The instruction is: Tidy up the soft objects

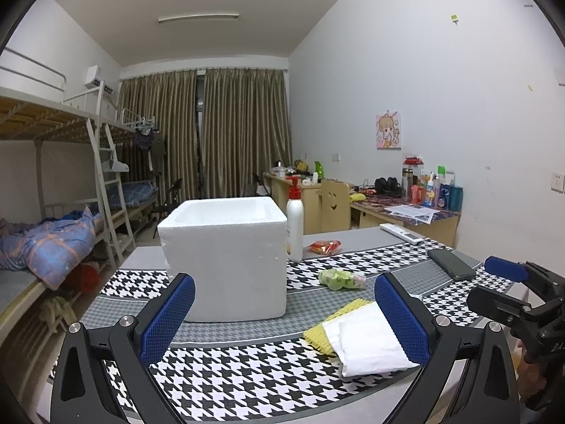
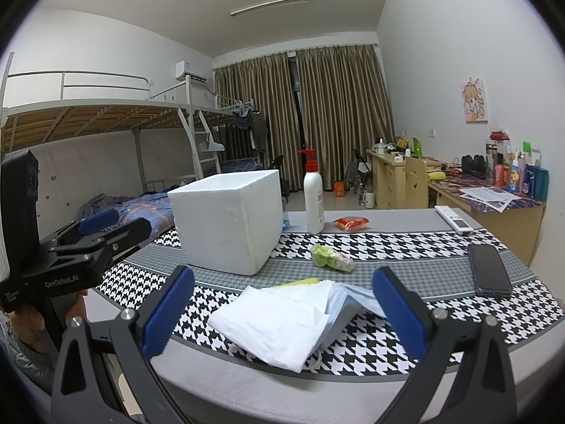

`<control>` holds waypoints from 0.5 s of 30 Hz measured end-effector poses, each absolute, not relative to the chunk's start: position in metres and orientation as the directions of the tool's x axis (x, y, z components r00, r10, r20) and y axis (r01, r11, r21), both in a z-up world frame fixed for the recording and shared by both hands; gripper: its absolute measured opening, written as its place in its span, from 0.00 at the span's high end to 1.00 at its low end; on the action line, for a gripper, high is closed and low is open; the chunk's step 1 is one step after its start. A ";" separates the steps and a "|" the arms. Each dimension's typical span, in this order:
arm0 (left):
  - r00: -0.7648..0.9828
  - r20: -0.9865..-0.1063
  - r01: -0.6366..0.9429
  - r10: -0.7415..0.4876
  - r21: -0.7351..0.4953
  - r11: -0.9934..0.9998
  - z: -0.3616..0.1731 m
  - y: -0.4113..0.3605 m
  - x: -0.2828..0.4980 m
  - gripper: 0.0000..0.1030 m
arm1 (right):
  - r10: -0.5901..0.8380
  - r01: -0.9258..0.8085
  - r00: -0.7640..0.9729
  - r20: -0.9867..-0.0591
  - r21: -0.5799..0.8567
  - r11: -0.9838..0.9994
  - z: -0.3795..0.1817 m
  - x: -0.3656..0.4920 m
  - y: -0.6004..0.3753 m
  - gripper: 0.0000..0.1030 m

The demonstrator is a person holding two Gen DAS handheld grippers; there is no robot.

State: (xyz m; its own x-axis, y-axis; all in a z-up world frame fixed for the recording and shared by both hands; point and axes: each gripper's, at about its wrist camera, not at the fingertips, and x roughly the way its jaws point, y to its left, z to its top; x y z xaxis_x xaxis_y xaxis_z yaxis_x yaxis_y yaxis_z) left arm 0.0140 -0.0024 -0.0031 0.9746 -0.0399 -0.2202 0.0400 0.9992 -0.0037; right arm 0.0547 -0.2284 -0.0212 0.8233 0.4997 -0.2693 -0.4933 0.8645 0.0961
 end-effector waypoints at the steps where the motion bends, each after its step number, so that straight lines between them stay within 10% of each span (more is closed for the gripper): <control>1: 0.974 -0.222 0.041 -0.041 -0.004 0.999 -0.003 -0.003 0.015 0.01 | 0.499 -0.493 0.824 -0.270 0.095 0.865 -0.021 0.055 -0.228 0.01; 15: 0.962 -0.265 0.061 -0.063 -0.015 0.998 -0.006 -0.009 0.030 0.01 | 0.482 -0.475 0.831 -0.277 0.096 0.875 -0.019 0.069 -0.234 0.01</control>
State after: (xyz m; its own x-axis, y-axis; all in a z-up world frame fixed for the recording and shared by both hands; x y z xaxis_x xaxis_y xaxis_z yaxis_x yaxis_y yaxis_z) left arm 0.0298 -0.0094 -0.0057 0.9623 -0.0630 -0.2647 0.0613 0.9980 -0.0146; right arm 0.0686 -0.2336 -0.0189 0.8312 0.4822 -0.2766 -0.4754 0.8745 0.0960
